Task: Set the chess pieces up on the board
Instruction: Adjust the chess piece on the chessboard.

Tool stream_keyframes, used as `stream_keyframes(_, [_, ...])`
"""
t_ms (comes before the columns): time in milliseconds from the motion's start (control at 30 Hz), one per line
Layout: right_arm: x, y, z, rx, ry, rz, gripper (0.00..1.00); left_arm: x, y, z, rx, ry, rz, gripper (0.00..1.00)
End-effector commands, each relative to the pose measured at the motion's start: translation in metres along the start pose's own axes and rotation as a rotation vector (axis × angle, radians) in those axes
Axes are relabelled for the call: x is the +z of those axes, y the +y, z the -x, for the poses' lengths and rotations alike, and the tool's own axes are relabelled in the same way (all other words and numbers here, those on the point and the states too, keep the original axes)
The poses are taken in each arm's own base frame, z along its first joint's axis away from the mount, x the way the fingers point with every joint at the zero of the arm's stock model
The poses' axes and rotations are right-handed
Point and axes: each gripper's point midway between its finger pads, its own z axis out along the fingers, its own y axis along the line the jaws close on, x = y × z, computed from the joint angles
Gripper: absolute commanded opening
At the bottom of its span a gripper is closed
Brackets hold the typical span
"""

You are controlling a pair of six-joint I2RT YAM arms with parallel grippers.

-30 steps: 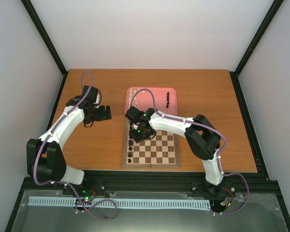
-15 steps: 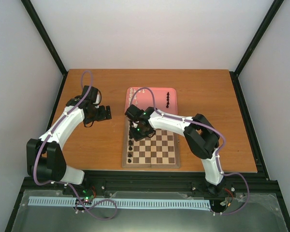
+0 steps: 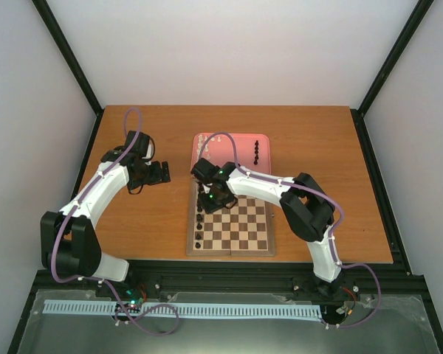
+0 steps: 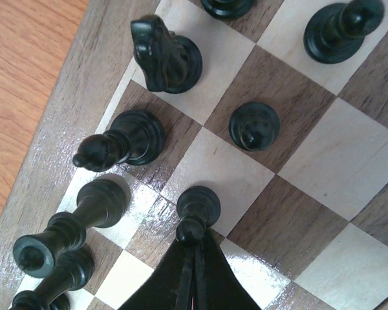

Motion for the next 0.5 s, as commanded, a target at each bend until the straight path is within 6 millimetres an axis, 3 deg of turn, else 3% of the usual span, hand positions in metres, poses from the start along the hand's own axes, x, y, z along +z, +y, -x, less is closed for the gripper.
stream_keyframes(0, [0.0082,-0.0079,0.0057,0.011,-0.005,-0.028,0.03,0.0001,0.0000,0.0035,0.012,-0.013,-0.001,1.00])
stream_keyframes(467, [0.0115,-0.0092,0.0065,0.017,-0.002,-0.034,0.03,0.0026,-0.0006,0.0021,0.011,-0.006,-0.006,1.00])
